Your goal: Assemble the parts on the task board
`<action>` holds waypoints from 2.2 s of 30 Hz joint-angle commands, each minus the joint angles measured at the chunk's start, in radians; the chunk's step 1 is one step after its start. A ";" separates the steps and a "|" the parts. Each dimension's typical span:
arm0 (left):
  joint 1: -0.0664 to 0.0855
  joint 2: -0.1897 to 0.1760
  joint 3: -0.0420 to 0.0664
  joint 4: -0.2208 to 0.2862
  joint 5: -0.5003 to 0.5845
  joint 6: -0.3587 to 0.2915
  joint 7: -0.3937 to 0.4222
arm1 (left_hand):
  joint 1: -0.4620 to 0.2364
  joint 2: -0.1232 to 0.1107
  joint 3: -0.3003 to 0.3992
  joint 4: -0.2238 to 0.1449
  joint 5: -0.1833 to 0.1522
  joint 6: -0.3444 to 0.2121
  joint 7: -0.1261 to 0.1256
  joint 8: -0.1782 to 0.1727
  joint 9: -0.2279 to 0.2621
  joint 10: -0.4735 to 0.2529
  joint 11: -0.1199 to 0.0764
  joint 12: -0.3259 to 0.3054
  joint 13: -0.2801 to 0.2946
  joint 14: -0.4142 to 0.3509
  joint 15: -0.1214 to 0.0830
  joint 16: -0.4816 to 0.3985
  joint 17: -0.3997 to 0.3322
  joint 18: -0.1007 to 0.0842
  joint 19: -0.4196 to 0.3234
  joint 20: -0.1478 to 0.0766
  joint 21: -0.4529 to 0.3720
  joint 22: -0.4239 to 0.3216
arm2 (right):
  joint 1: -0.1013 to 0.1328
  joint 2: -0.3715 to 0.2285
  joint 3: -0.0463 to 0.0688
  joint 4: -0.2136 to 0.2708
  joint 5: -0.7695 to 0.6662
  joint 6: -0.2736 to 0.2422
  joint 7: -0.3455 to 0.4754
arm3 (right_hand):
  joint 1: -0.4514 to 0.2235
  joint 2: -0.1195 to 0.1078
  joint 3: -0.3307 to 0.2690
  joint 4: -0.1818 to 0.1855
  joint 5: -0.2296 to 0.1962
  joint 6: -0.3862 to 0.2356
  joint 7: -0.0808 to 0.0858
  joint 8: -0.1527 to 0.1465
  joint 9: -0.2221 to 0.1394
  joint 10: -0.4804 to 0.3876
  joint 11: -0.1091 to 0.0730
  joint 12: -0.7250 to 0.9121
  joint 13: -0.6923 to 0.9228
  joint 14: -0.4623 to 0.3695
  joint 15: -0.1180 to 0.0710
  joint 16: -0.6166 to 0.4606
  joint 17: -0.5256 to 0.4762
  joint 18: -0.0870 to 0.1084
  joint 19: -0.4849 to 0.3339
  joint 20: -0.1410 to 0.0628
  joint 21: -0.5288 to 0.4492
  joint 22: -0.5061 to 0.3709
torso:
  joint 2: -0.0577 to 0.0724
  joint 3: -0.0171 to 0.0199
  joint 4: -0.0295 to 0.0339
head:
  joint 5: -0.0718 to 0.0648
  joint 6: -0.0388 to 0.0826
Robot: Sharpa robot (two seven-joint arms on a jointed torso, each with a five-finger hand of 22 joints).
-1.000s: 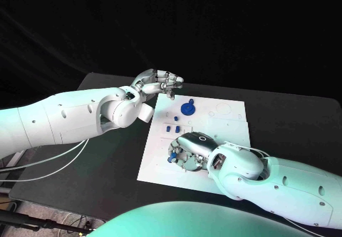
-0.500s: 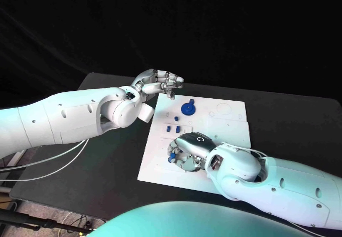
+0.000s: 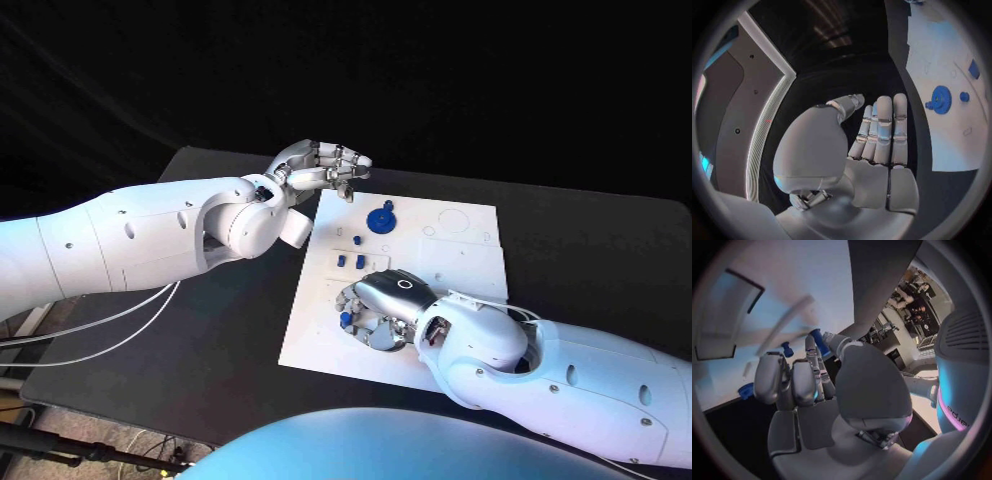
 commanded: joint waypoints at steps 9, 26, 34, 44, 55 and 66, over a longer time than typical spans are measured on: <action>0.000 0.000 0.001 0.003 0.004 0.018 0.002 | 0.000 0.007 -0.004 0.002 0.002 -0.007 0.016 0.003 0.001 -0.009 0.002 0.003 0.002 -0.006 -0.004 0.003 0.001 0.014 0.001 0.004 -0.002 0.002 | -0.002 -0.034 0.000 0.029 0.007 -0.140 0.023 | -0.001 -0.020 -0.027 -0.005 0.022 -0.066 -0.008 -0.035 -0.017 -0.044 0.007 0.014 0.010 -0.001 -0.003 -0.002 -0.011 -0.012 -0.009 0.001 -0.023 0.075 | 0.000 0.0005 0.0002 | -0.001 0.000; 0.000 -0.006 -0.001 0.002 0.003 0.024 0.007 | -0.007 0.002 -0.008 0.007 0.001 -0.011 0.017 0.004 0.003 -0.015 0.004 0.006 0.002 -0.008 -0.002 0.003 0.001 0.014 -0.001 0.005 -0.004 0.001 | 0.139 -0.354 0.018 0.163 0.543 -0.135 0.162 | -0.005 0.009 -0.153 0.038 0.060 0.060 0.006 0.032 0.003 0.051 -0.013 0.343 0.216 0.012 -0.019 0.026 0.034 -0.021 0.018 -0.009 0.018 0.108 | -0.004 -0.0035 -0.0026 | -0.071 0.017; 0.000 -0.006 -0.001 0.003 -0.001 0.027 0.017 | -0.028 -0.008 -0.025 0.023 0.001 -0.020 0.017 0.005 0.006 -0.025 0.005 0.011 0.004 -0.009 0.001 0.006 0.002 0.013 -0.003 0.009 -0.012 -0.004 | 0.182 -0.539 0.008 0.200 0.626 -0.037 0.085 | -0.017 0.022 -0.203 0.104 0.092 0.070 -0.004 0.072 0.040 0.046 -0.023 0.895 0.801 0.048 -0.025 0.129 0.230 -0.046 0.070 -0.016 0.139 0.178 | -0.010 -0.0071 -0.0104 | -0.140 0.027; 0.000 -0.005 -0.002 0.001 -0.002 0.024 0.019 | -0.029 -0.008 -0.026 0.025 0.001 -0.020 0.017 0.006 0.007 -0.025 0.005 0.012 0.004 -0.009 0.001 0.006 0.002 0.013 -0.003 0.010 -0.013 -0.005 | 0.132 -0.628 -0.011 0.252 0.443 -0.088 -0.031 | -0.064 0.009 -0.292 0.139 0.119 0.054 -0.004 0.083 0.061 0.211 -0.020 1.205 1.189 0.075 -0.020 0.199 0.394 -0.062 0.101 -0.013 0.214 0.215 | -0.014 -0.0079 -0.0134 | -0.172 0.023; 0.000 -0.006 -0.003 0.000 -0.002 0.026 0.017 | -0.029 -0.007 -0.026 0.026 0.001 -0.021 0.017 0.006 0.007 -0.026 0.005 0.013 0.004 -0.010 0.001 0.007 0.002 0.013 -0.003 0.010 -0.014 -0.006 | 0.090 -0.616 -0.019 0.278 0.325 -0.123 -0.153 | -0.069 0.040 -0.395 0.139 0.093 0.029 0.005 0.077 0.066 0.364 -0.009 1.386 1.431 0.095 -0.009 0.236 0.499 -0.087 0.149 -0.003 0.329 0.255 | -0.013 -0.0084 -0.0114 | -0.181 0.023; 0.000 -0.008 -0.004 0.002 -0.002 0.028 0.014 | -0.028 -0.006 -0.026 0.026 0.001 -0.021 0.017 0.007 0.008 -0.026 0.005 0.013 0.004 -0.010 0.001 0.007 0.002 0.014 -0.003 0.010 -0.015 -0.006 | 0.054 -0.576 -0.022 0.264 0.289 -0.105 -0.196 | -0.071 0.047 -0.410 0.140 0.091 0.028 0.006 0.078 0.067 0.371 -0.008 1.394 1.442 0.096 -0.008 0.239 0.506 -0.090 0.156 -0.001 0.344 0.260 | -0.013 -0.0080 -0.0133 | -0.184 0.021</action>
